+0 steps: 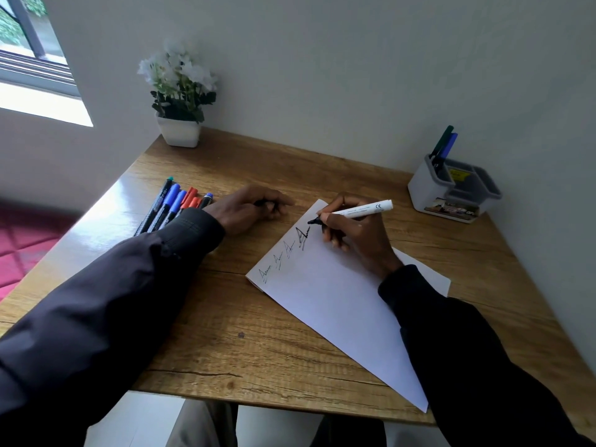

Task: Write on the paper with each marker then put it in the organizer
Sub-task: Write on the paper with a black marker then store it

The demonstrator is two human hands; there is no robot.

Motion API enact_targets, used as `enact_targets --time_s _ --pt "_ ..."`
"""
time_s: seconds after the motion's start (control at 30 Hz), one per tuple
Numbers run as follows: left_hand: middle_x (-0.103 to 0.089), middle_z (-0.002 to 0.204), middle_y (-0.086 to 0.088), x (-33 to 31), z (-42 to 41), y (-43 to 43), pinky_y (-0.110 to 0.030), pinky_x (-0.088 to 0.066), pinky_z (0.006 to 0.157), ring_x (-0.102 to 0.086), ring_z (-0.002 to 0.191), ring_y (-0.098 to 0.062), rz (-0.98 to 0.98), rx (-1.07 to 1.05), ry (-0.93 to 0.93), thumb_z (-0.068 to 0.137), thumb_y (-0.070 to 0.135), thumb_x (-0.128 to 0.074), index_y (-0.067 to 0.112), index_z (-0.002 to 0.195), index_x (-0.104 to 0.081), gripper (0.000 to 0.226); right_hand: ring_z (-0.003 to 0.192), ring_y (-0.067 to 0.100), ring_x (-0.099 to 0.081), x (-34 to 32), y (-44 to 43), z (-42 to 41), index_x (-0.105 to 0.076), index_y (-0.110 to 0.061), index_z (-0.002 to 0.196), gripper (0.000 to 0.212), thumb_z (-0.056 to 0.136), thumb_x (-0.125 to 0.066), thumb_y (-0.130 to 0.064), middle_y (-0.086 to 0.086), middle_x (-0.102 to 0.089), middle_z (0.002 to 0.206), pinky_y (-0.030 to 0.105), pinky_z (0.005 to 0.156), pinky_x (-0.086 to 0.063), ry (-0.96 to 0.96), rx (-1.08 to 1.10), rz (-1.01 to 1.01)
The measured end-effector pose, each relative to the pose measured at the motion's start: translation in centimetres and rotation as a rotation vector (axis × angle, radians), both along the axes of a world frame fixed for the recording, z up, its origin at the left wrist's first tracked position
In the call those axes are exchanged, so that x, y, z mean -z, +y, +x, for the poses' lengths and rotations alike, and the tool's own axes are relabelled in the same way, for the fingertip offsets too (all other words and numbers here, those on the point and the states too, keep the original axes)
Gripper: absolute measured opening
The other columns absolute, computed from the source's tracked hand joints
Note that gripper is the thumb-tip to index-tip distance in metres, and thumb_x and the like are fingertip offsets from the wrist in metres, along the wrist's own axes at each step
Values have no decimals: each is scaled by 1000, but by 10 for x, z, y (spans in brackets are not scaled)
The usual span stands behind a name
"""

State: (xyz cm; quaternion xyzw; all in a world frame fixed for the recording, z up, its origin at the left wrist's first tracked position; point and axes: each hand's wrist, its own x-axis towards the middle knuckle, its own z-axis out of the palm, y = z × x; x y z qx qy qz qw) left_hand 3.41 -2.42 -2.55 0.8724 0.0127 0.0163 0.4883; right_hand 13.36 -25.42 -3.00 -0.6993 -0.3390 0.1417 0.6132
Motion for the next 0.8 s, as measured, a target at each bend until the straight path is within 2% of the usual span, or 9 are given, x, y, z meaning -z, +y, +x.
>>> enact_targets --time_s 0.1,0.27,0.47,0.57,0.63,0.8 --pt "-69 105 -4 -3 0 -1 -27 -54 89 -67 103 -16 -56 -26 -33 101 -8 -41 15 125 -62 39 46 23 -53 0 1 1 -63 6 91 11 91 -68 -4 21 -65 66 23 41 -40 18 -24 48" --pt "-76 97 -8 -7 -2 -8 -21 -59 76 -75 92 -18 -337 -77 -104 92 -10 -59 4 118 -63 30 57 27 -59 -5 1 3 -65 -2 96 7 93 -67 -8 21 -67 76 28 48 -45 70 -92 159" --pt "-78 96 2 -12 -9 -10 -16 -57 76 -75 91 -12 -267 -138 -218 83 -3 -72 10 104 -72 24 71 31 -62 -14 1 4 -64 7 111 33 93 -51 -18 27 -67 91 33 58 -49 248 -158 307" --pt "-78 95 4 -14 -10 -10 -15 -57 75 -75 91 -11 -269 -158 -266 82 -2 -73 13 103 -72 26 67 31 -63 -15 2 2 -66 -1 100 18 90 -57 -14 27 -68 86 32 57 -51 210 -161 306" --pt "-78 98 3 -14 -10 -9 -17 -57 76 -75 93 -12 -293 -170 -283 81 -3 -74 9 105 -72 26 67 33 -64 -15 2 0 -68 -7 95 12 90 -62 -16 27 -69 87 33 58 -51 169 -160 309" --pt "-78 98 4 -15 -10 -10 -19 -59 77 -75 92 -12 -262 -177 -308 80 -3 -76 6 106 -73 28 72 38 -68 -16 3 -3 -72 -2 99 25 89 -71 -26 29 -73 94 37 61 -54 48 -121 263"
